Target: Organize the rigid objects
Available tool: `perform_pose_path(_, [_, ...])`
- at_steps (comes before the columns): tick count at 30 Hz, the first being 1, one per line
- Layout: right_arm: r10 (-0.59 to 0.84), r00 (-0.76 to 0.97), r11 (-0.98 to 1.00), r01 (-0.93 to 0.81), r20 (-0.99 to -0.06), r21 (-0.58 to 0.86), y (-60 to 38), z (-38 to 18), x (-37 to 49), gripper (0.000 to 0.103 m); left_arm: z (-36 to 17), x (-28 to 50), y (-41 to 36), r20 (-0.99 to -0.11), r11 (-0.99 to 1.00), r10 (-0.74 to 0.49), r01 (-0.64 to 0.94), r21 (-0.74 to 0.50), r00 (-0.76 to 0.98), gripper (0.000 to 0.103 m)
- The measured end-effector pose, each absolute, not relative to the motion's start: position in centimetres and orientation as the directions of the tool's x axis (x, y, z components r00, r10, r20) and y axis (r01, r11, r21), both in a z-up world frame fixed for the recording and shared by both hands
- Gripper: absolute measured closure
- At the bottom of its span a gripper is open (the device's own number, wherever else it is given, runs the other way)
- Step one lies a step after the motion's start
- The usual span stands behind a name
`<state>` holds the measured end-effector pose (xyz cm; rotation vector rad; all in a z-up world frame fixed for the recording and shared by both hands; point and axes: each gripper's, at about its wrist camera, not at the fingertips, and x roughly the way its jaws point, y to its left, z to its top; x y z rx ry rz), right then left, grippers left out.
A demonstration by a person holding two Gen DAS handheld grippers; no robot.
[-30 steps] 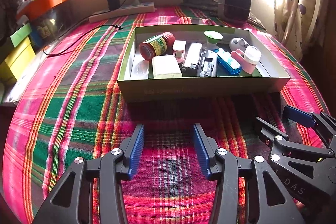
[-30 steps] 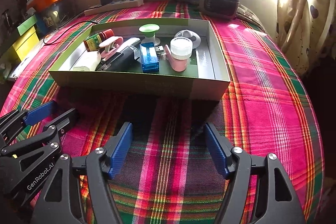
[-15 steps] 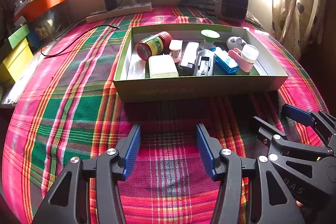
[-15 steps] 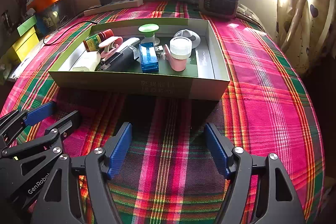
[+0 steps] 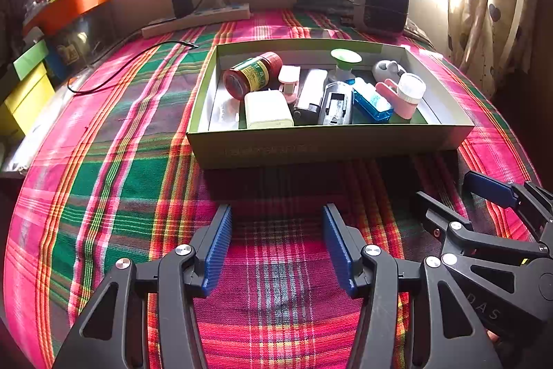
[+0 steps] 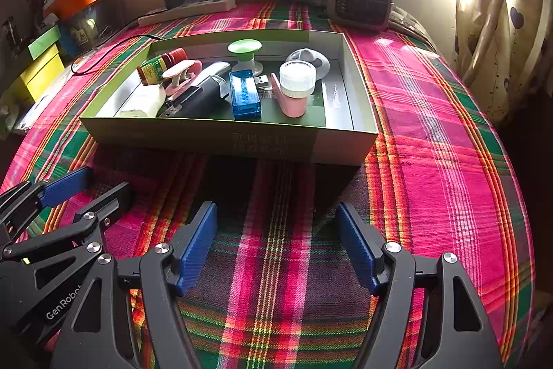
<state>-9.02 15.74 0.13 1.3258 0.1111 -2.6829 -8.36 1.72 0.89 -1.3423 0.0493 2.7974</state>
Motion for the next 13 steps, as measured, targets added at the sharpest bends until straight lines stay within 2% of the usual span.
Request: perform_pose_path(13, [-0.099,-0.599,-0.986,0.164,-0.794,-0.001,15.66,0.13,-9.0,0.032,0.89,-8.35,1.74,-0.78,-0.999,0.021,-0.048,0.012,-0.625,0.051])
